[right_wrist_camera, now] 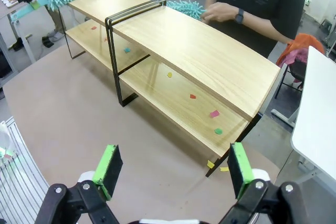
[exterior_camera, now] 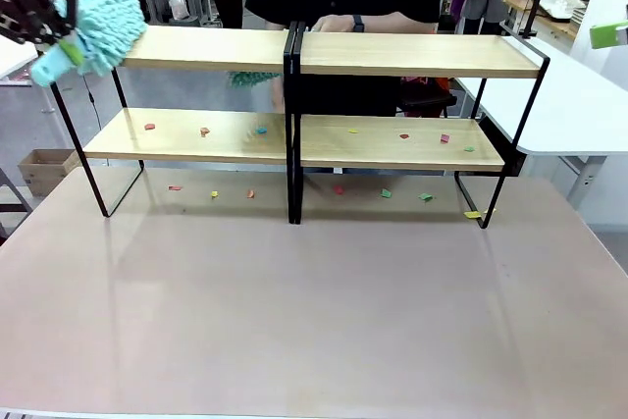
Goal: Clean the shelves.
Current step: Clean a randomly selected level of the Shelf with the Duster.
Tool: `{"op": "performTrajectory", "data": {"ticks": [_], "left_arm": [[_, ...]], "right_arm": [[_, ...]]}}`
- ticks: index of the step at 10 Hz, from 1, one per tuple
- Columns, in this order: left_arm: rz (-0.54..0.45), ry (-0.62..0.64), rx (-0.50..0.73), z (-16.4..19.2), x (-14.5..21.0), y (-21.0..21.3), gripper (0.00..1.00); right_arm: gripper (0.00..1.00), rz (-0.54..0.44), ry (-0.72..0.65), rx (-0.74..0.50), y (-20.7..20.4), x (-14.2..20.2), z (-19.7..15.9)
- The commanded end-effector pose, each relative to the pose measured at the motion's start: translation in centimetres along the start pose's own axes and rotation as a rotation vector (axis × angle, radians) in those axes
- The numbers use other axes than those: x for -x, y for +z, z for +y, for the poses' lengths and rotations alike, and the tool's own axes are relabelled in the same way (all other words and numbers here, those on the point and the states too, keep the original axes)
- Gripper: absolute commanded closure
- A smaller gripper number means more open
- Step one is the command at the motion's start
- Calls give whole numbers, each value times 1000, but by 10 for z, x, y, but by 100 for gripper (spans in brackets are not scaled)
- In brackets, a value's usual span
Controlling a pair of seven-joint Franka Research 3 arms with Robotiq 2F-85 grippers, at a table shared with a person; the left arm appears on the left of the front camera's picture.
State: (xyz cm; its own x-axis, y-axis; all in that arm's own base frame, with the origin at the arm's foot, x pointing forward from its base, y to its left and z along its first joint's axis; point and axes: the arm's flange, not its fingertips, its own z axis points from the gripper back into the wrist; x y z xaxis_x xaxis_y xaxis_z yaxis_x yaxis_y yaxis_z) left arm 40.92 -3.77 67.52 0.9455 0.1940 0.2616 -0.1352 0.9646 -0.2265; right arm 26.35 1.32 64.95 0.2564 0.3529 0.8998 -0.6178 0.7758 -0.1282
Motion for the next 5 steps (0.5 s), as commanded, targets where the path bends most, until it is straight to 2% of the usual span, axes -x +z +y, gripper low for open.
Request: {"op": "performTrajectory", "data": {"ticks": [1,3,4,5], "left_arm": [[43,29,-47,15,-7,19,87],[58,77,-65,44,-19,36,87],[-13,122,-68,59,-17,55,87],[-57,100,-45,66,-11,69,87]], "right_arm": [[0,-5,-1,-4,0,0,-1],[0,-5,-1,-4,0,0,-1],[0,-5,-1,-4,0,0,-1],[0,-5,-1,-4,0,0,-1]]}}
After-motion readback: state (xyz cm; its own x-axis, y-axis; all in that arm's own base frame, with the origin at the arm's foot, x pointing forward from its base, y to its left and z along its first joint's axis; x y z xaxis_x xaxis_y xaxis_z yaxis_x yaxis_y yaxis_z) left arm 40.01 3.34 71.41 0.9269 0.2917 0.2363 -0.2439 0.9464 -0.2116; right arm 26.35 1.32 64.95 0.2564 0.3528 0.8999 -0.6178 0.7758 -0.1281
